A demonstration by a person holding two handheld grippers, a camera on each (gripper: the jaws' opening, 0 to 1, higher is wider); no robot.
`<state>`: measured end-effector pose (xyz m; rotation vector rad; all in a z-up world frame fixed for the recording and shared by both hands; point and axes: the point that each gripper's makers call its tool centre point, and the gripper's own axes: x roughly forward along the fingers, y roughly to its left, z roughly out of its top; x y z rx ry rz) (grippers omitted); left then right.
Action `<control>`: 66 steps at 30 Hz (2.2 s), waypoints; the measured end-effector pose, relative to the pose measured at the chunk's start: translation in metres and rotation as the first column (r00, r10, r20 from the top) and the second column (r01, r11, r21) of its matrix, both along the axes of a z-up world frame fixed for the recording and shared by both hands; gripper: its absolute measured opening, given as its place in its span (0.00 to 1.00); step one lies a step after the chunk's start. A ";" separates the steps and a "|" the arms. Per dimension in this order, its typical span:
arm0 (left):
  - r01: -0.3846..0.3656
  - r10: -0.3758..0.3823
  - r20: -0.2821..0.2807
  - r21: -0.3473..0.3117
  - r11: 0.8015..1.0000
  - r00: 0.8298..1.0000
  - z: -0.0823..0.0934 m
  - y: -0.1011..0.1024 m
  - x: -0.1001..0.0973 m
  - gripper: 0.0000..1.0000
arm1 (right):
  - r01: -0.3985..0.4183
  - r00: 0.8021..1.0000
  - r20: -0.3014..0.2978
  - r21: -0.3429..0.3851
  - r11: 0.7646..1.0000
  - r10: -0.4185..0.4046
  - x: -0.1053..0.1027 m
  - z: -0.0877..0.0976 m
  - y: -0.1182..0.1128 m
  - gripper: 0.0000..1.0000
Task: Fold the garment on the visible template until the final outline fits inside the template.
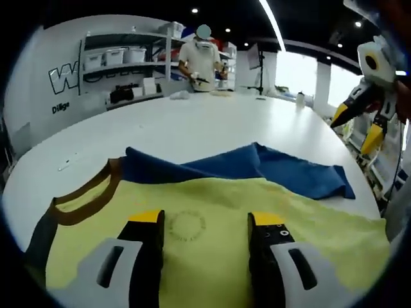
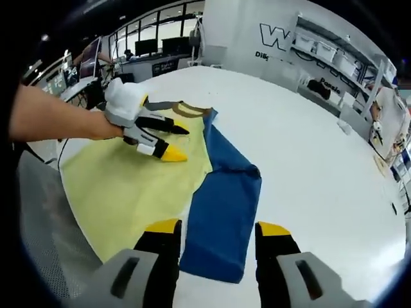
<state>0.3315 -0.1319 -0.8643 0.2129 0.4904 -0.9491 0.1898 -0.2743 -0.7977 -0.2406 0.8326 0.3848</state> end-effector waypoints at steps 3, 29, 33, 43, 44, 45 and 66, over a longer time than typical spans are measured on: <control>-0.002 0.002 0.001 -0.003 1.000 1.000 0.000 0.000 0.000 0.48 | 0.050 0.998 -0.031 0.010 0.999 -0.050 -0.003 -0.013 -0.017 0.37; -0.008 0.008 0.003 -0.008 1.000 1.000 0.001 -0.001 0.000 0.47 | 0.119 0.976 -0.177 -0.037 0.992 -0.124 -0.023 -0.073 -0.042 0.17; -0.009 0.009 0.002 -0.008 1.000 1.000 0.002 -0.001 0.000 0.46 | 0.095 0.979 -0.175 -0.059 0.994 -0.104 -0.023 -0.072 -0.042 0.09; -0.009 0.009 -0.001 -0.007 1.000 1.000 0.001 0.000 0.001 0.45 | 0.034 0.991 -0.123 -0.161 0.986 -0.055 -0.012 -0.067 -0.045 0.00; -0.009 0.009 -0.001 -0.007 1.000 1.000 0.001 0.000 0.001 0.45 | 0.040 0.993 -0.107 -0.164 0.986 -0.058 -0.009 -0.064 -0.047 0.00; -0.009 0.009 -0.001 -0.007 1.000 1.000 0.001 0.000 0.001 0.45 | 0.042 0.994 -0.089 -0.172 0.984 -0.058 -0.005 -0.061 -0.049 0.00; -0.012 0.012 -0.001 -0.011 1.000 1.000 0.001 0.001 0.002 0.43 | -0.038 0.851 0.501 -0.237 0.971 0.155 0.072 0.092 0.015 0.00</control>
